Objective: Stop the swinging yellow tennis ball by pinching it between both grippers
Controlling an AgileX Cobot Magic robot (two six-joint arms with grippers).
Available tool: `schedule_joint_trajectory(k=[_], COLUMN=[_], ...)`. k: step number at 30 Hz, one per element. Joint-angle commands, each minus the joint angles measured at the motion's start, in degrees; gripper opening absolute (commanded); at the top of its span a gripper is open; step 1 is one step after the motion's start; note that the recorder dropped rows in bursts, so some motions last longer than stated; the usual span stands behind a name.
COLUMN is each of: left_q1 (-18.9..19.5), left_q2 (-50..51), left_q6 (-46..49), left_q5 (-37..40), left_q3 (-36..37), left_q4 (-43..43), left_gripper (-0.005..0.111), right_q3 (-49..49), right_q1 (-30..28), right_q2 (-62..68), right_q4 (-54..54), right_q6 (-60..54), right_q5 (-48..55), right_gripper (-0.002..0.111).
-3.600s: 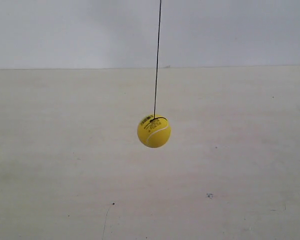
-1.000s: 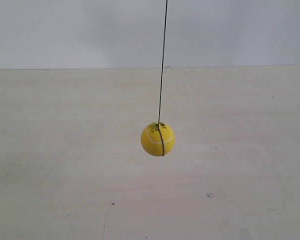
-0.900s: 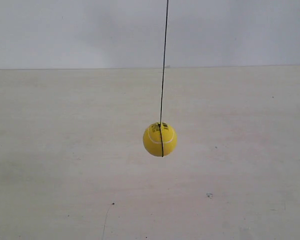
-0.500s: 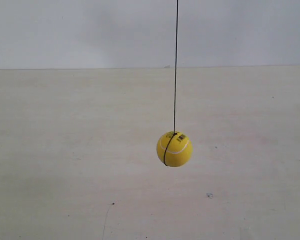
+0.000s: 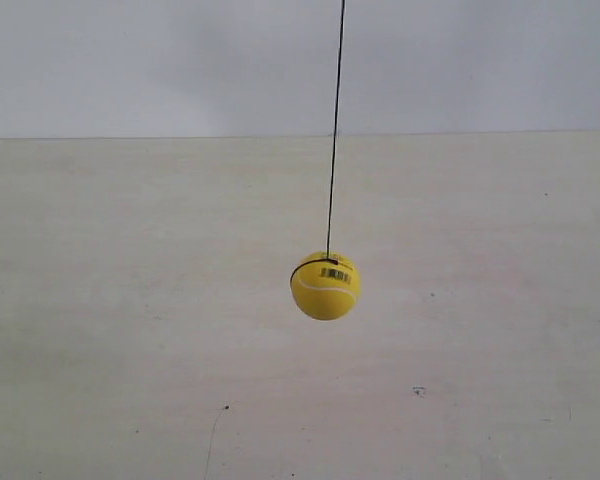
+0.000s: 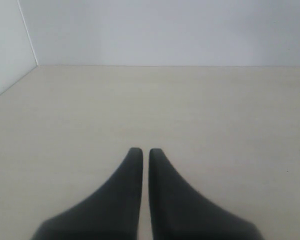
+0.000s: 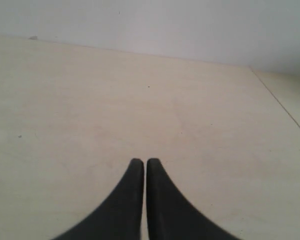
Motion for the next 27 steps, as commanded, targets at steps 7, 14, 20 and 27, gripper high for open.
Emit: schedule_joint_trajectory(k=[7, 14, 20, 27], left_q1=[0.3, 0.3, 0.3, 0.3], left_q2=[-0.1, -0.1, -0.1, -0.1], left_q6=[0.2, 0.2, 0.2, 0.2], left_q5=[0.1, 0.1, 0.1, 0.1], left_q3=[0.2, 0.2, 0.2, 0.2], left_q4=[-0.1, -0.1, -0.1, -0.1], left_gripper=[0.005, 0.005, 0.005, 0.005], right_q3=[0.0, 0.0, 0.0, 0.0], right_q1=[0.0, 0.0, 0.0, 0.0], right_q2=[-0.3, -0.3, -0.3, -0.3], right_q4=[0.1, 0.1, 0.1, 0.1], right_q6=[4.1, 4.1, 4.1, 4.1], right_q5=[0.1, 0.1, 0.1, 0.1], right_gripper=[0.000, 0.000, 0.000, 0.000])
